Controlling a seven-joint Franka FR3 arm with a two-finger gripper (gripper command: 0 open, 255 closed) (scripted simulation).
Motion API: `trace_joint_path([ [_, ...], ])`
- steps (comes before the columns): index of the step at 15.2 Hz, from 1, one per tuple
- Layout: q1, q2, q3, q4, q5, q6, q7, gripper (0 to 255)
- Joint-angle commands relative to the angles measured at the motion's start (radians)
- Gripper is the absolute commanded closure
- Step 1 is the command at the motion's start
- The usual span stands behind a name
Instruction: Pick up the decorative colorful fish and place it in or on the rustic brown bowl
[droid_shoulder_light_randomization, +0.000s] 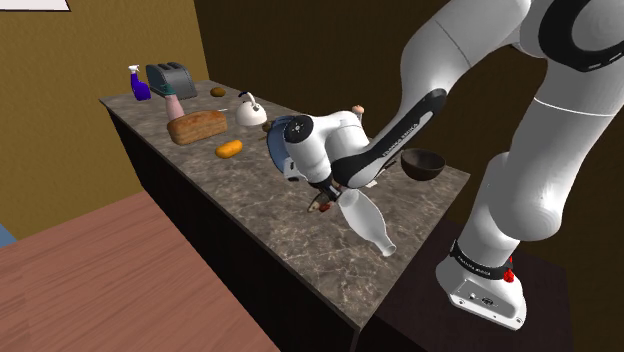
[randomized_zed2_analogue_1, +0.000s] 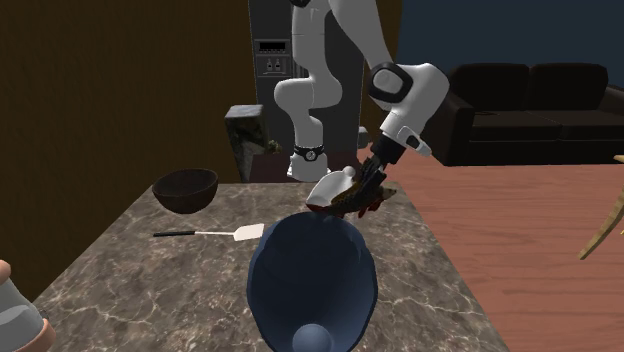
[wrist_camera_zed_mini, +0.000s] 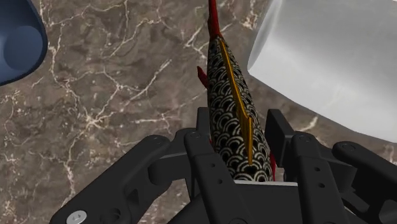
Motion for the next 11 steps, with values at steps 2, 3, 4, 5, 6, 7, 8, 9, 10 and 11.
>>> trace_joint_path([
  [2,0.003,-0.033,0.002,0.007,0.025,-0.030,-0.030,255],
  [3,0.004,-0.043,0.003,0.010,0.033,-0.040,-0.040,255],
  [4,0.005,-0.054,0.003,0.013,0.040,-0.050,-0.050,255],
  [5,0.006,-0.064,0.003,0.016,0.047,-0.061,-0.059,255],
  [6,0.007,-0.074,0.003,0.020,0.054,-0.071,-0.069,255],
  [7,0.007,-0.083,0.003,0.024,0.061,-0.082,-0.078,255],
  [8,0.008,-0.093,0.003,0.028,0.068,-0.092,-0.087,255],
  [9,0.009,-0.102,0.003,0.032,0.074,-0.103,-0.096,255],
  [10,0.010,-0.111,0.003,0.037,0.080,-0.114,-0.105,255],
  [11,0.011,-0.119,0.003,0.041,0.086,-0.124,-0.114,255],
])
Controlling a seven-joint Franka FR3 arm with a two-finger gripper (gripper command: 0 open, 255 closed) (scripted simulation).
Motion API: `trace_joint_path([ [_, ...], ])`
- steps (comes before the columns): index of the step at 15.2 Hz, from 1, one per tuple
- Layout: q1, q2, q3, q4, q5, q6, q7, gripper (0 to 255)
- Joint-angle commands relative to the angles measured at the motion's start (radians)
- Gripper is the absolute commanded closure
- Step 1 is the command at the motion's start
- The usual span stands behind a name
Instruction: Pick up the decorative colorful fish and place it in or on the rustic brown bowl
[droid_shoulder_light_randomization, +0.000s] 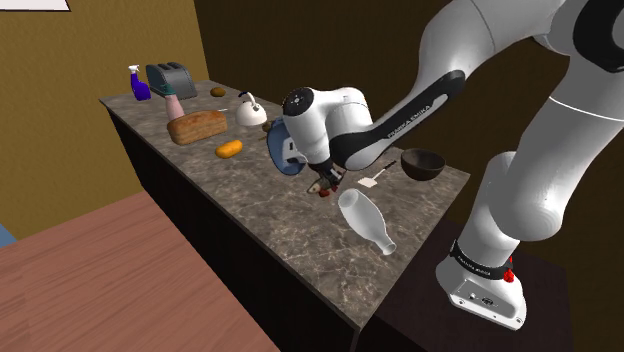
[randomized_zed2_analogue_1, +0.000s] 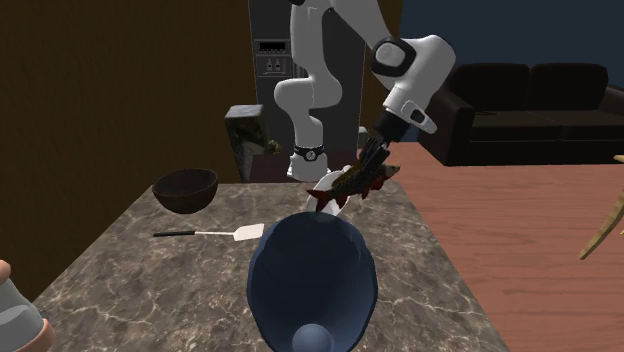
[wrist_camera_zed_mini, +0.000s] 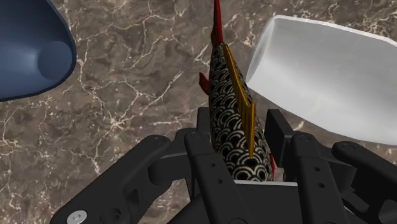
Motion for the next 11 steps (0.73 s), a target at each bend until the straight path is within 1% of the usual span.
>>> trace_joint_path([
  [1,0.003,-0.021,0.000,0.008,0.014,-0.023,-0.019,255],
  [10,0.010,-0.083,-0.001,0.060,0.053,-0.118,-0.087,255],
  [11,0.002,-0.112,-0.015,0.029,0.050,-0.105,-0.105,255],
])
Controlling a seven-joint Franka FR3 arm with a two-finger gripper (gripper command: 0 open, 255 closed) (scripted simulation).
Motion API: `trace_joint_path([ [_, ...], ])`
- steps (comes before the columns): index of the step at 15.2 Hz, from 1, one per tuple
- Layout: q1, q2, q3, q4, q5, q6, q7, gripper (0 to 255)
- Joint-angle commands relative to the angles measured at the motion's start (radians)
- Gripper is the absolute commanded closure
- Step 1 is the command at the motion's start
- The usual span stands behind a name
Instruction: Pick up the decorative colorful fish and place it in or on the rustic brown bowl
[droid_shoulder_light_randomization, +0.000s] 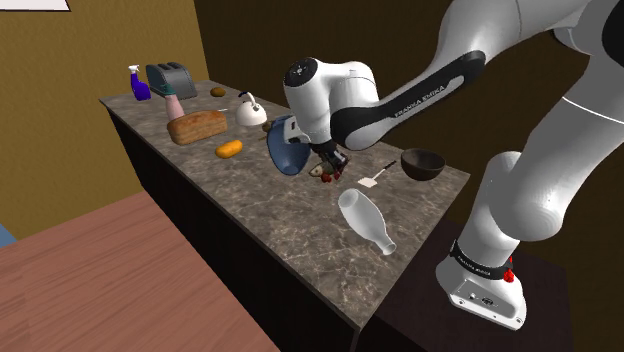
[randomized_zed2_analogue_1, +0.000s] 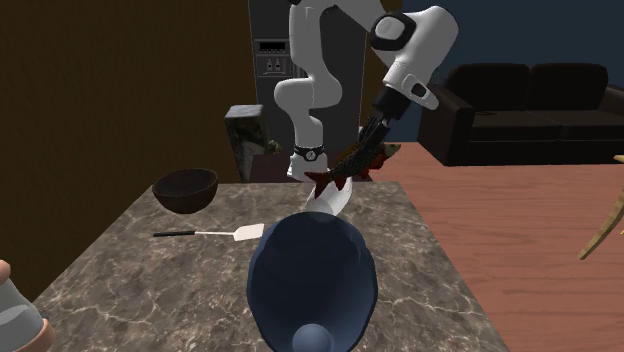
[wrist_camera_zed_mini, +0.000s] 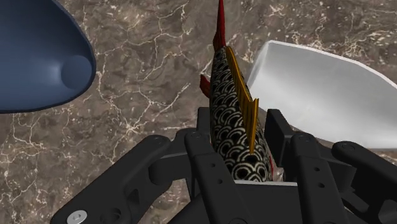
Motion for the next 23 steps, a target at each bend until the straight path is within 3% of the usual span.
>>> trace_joint_path([
  [1,-0.012,-0.048,-0.021,-0.044,-0.003,0.013,-0.031,255],
  [12,-0.125,-0.325,-0.214,-0.303,-0.113,0.126,-0.249,255],
  [23,-0.304,-0.476,-0.464,-0.412,-0.305,0.243,-0.502,255],
])
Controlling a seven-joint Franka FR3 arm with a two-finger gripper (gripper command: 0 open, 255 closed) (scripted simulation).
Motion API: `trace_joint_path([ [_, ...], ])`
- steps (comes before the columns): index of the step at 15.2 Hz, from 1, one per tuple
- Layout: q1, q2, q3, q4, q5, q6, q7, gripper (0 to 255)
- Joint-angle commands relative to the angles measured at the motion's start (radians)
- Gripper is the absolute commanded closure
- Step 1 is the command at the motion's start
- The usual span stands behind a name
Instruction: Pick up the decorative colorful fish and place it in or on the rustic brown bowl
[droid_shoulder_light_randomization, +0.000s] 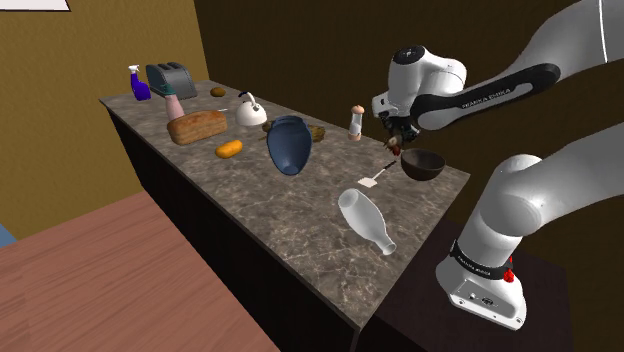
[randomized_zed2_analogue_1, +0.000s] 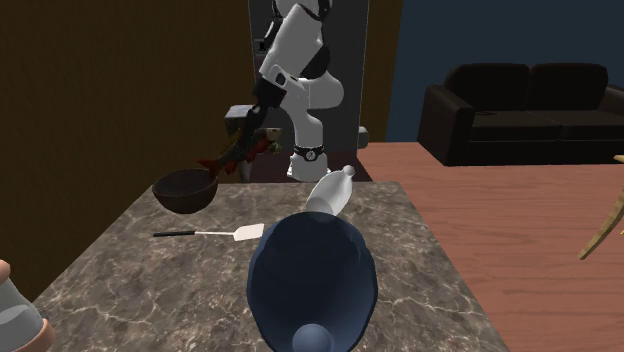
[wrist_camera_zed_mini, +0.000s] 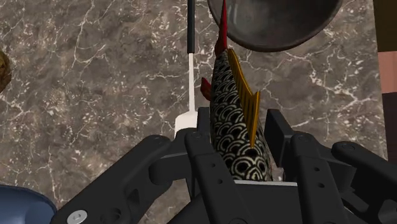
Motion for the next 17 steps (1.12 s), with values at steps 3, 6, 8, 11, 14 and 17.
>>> trace_joint_path([
  [3,-0.070,-0.019,-0.103,-0.008,-0.076,0.054,-0.099,255],
  [6,-0.114,-0.009,-0.181,0.007,-0.124,0.099,-0.170,255],
  [8,-0.139,0.005,-0.235,0.025,-0.152,0.131,-0.218,255],
  [11,-0.166,0.039,-0.316,0.061,-0.184,0.180,-0.289,255],
  [14,-0.181,0.086,-0.391,0.094,-0.211,0.239,-0.340,255],
  [17,-0.188,0.119,-0.406,0.078,-0.244,0.285,-0.308,255],
])
